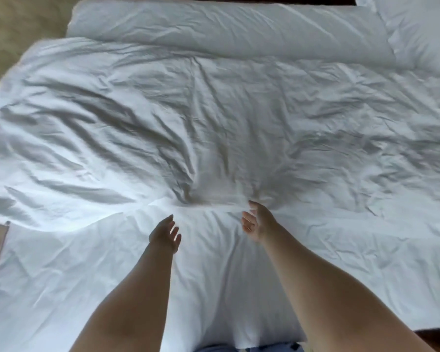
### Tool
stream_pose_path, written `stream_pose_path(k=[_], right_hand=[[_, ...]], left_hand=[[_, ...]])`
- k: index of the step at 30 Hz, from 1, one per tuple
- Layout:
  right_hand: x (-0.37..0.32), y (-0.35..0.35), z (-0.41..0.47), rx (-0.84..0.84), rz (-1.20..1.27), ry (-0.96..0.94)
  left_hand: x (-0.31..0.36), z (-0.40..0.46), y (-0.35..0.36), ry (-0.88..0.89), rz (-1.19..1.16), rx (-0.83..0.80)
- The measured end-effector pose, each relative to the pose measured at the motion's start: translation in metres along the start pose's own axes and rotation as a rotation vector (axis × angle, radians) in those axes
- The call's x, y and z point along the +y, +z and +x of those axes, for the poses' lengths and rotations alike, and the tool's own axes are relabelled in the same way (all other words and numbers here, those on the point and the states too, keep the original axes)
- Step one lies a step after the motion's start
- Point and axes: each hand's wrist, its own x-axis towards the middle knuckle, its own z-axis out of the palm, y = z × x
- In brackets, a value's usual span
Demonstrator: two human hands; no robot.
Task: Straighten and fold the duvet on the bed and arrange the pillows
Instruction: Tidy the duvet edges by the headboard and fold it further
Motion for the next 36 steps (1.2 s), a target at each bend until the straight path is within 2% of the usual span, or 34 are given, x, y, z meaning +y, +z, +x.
stream_pose_path(k=[5,10,17,23,29,36], right_hand=[[-0.003,0.022,-0.015,-0.084,-0.101,-0.030],[0.021,0.033,-0.025,-0.165,-0.213,0.022],[0.048,0.061,-0.035,-0.254,-0.227,0.035],[0.064,0.111,-0.039,-0.282,-0.163,0.025],[0.088,0.190,-0.047,-0.272,-0.006,0.005],[0.096,0.279,-0.036,-0.240,0.229,-0.023]], left_hand=[[0.015,-0.030,-0.013,0.144,-0.012,-0.046],[0.004,-0.052,-0.041,0.361,0.398,0.100],[0.017,-0.050,-0.076,0.368,0.474,0.145],[0.056,-0.035,-0.086,0.335,0.444,0.039],[0.118,-0.006,-0.106,0.301,0.456,-0.044],[0.184,0.029,-0.123,0.207,0.347,-0.134]])
